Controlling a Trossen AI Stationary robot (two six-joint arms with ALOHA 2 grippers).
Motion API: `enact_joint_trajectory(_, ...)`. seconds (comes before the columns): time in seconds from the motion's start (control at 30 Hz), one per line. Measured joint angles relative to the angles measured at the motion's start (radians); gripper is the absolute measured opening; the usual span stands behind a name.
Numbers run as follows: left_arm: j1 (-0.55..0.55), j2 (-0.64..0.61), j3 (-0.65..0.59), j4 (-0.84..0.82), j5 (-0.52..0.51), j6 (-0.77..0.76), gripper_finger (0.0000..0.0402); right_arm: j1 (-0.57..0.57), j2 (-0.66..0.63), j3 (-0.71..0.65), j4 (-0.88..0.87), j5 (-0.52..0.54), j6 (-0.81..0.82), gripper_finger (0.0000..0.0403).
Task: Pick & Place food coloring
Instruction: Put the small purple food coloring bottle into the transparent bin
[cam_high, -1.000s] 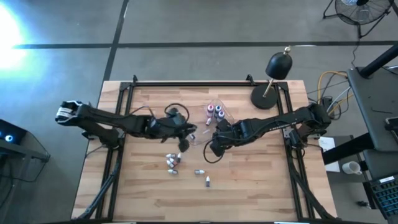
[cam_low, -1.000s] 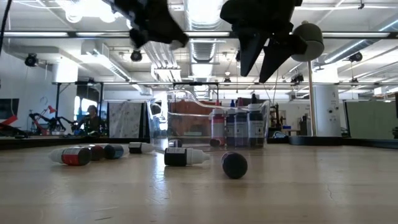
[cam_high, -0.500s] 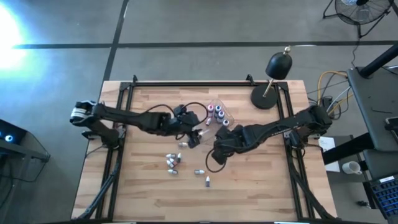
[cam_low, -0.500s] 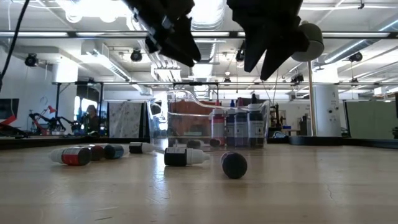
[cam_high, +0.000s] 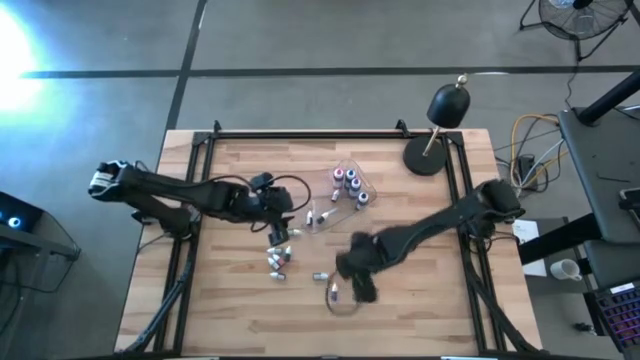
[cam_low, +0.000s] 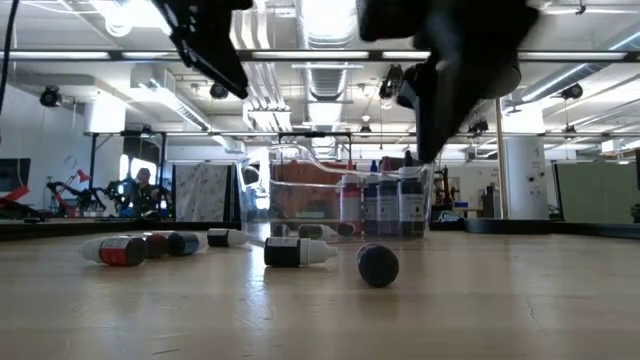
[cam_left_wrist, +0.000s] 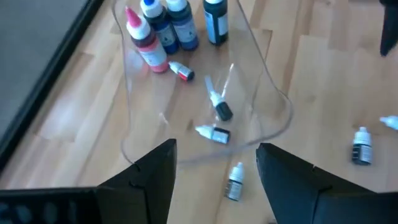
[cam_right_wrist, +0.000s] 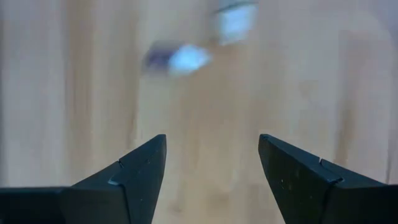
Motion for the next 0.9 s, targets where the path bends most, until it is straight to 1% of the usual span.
enact_joint_trajectory(0.07, -0.01, -0.026, -0.038, 0.004, 0.002, -0.047, 0.0195, 0.03, 0.036, -0.001, -0.005, -0.003, -0.322, 0.0249)
enact_joint_trajectory(0.1, -0.015, -0.038, -0.059, -0.003, 0.002, -0.076, 0.0195, 0.042, 0.05, 0.0, -0.004, -0.002, -0.451, 0.0249)
enact_joint_trajectory(0.13, -0.019, -0.05, -0.076, -0.004, 0.003, -0.106, 0.0195, 0.052, 0.061, 0.006, -0.006, 0.014, -0.533, 0.0249)
enact_joint_trajectory(0.2, -0.034, -0.078, -0.108, -0.002, 0.003, -0.163, 0.0195, 0.063, 0.086, 0.034, 0.008, 0.066, -0.624, 0.0249)
enact_joint_trajectory(0.33, -0.068, -0.128, -0.161, -0.001, 0.013, -0.257, 0.0195, 0.063, 0.143, 0.088, 0.065, 0.075, -0.777, 0.0249)
enact_joint_trajectory(0.4, -0.086, -0.149, -0.18, -0.002, 0.013, -0.29, 0.0195, 0.063, 0.175, 0.118, 0.093, 0.055, -0.827, 0.0249)
enact_joint_trajectory(0.5, -0.112, -0.175, -0.201, -0.003, 0.013, -0.335, 0.0195, 0.057, 0.231, 0.165, 0.101, 0.0, -0.847, 0.0246)
enact_joint_trajectory(0.67, -0.144, -0.198, -0.223, 0.0, 0.015, -0.395, 0.0195, 0.047, 0.31, 0.228, 0.092, -0.002, -0.865, 0.0235)
enact_joint_trajectory(0.9, -0.18, -0.205, -0.243, -0.001, 0.015, -0.451, 0.0195, 0.019, 0.331, 0.24, 0.085, -0.008, -0.866, 0.0208)
